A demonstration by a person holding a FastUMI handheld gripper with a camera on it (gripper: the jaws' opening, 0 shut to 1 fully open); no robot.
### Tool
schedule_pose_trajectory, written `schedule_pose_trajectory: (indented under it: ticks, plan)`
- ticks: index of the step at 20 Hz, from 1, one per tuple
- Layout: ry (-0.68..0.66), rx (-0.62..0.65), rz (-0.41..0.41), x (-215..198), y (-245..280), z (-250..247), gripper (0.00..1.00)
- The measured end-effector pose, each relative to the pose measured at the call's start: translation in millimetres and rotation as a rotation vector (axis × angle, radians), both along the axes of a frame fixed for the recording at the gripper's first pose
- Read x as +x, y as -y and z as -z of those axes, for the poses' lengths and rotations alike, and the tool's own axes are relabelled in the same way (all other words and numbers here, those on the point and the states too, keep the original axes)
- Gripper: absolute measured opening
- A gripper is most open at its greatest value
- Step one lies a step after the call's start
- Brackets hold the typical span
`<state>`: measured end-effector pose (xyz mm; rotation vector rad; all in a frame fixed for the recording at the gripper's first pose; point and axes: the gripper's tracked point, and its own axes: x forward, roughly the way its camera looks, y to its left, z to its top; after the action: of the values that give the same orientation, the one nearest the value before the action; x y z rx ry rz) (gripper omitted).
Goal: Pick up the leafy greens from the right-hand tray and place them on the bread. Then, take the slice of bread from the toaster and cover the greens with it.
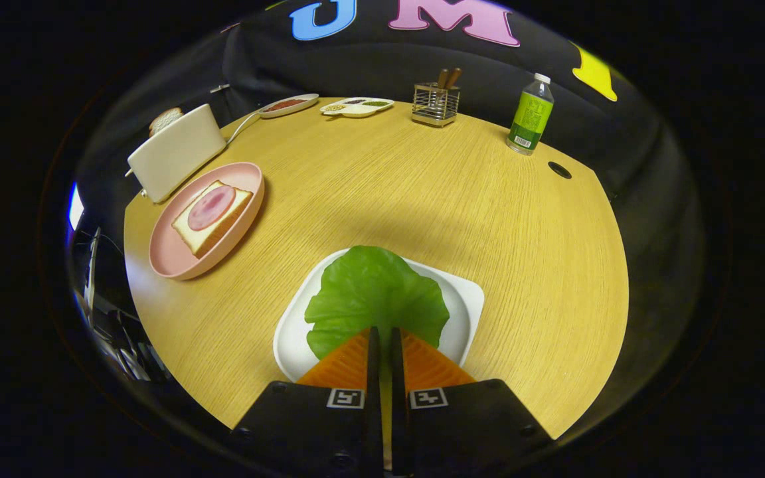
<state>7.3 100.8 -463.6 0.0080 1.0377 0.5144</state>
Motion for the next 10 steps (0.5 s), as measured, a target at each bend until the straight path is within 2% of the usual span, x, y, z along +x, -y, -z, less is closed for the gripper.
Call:
schedule_pose_trajectory:
  ticks: [1, 4, 10]
  plan:
    - [0.003, 0.01, 0.006, -1.4, 0.1, -5.9, 0.07]
    - [0.029, 0.061, 0.058, -0.5, -0.2, -32.4, 0.06]
    - [0.126, 0.12, 0.089, -3.2, -20.9, -114.8, 0.06]
